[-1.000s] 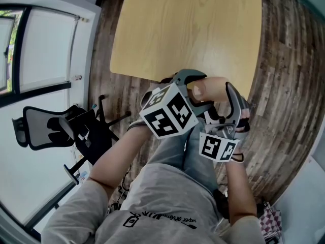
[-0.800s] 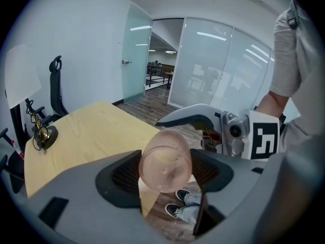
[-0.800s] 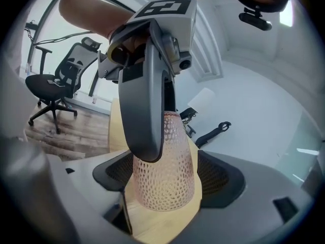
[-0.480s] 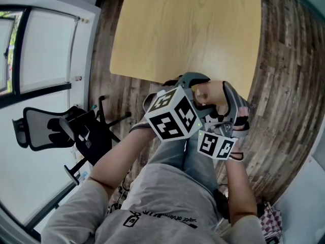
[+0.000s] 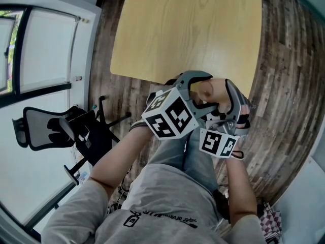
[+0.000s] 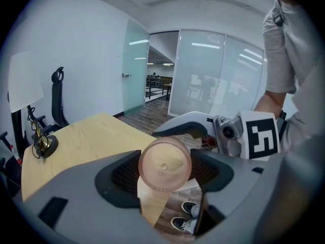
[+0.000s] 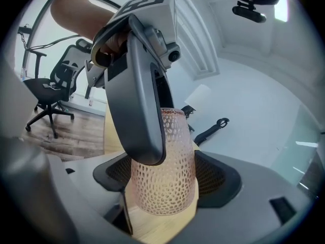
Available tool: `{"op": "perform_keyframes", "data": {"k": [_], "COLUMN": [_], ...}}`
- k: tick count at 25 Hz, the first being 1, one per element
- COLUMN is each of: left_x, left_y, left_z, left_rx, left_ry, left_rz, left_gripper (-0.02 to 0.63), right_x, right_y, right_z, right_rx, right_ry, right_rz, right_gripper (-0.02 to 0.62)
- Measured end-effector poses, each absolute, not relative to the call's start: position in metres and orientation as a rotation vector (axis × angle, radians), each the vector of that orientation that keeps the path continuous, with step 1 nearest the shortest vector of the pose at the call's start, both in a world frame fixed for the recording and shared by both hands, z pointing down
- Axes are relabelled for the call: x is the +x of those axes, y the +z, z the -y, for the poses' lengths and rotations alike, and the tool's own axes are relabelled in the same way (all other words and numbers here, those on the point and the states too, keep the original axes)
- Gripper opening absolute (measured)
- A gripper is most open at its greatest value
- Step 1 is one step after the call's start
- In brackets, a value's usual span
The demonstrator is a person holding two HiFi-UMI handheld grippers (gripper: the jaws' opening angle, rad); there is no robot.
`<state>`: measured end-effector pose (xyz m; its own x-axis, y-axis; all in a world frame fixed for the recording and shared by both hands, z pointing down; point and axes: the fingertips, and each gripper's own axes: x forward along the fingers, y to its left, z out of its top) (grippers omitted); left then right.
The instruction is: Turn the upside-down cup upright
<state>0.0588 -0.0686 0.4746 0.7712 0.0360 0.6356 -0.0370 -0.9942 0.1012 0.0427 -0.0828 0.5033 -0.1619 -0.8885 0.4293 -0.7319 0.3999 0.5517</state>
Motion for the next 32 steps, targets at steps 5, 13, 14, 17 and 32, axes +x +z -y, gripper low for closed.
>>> {"op": "perform_keyframes", "data": {"k": [5,13,14,17,32], "left_x": [0.057,0.058,0.058,0.059,0.065], "left_y": [0.474,0.459,0.457,0.452,0.462], "left_z": [0.072,0.079,0.080,0.084,0.086], "left_rx": [2.865,2.888,2.887,2.893,2.868], "left_ry": [0.978,0.732,0.682,0.581,0.429], "left_rz": [0.025,0.059,0.061,0.068,0.078], "left_gripper": [0.307,0.305,0.305,0.304,0.284], "right_x": [0.043,0.050,0.052,0.055,0.056], "right_y": [0.504,0.504,0.504,0.507,0.518], "right_z": [0.085,0.088,0.089,0.090,0.088], "right_rx": [1.404,1.498,1.509,1.537,1.619], "right_ry": [-0.235,-0.113,-0.094,-0.018,0.163], "right_rz": [1.979,2.037,2.044,2.077,2.191], "right_gripper": [0.360,0.360,0.360,0.360,0.360]}}
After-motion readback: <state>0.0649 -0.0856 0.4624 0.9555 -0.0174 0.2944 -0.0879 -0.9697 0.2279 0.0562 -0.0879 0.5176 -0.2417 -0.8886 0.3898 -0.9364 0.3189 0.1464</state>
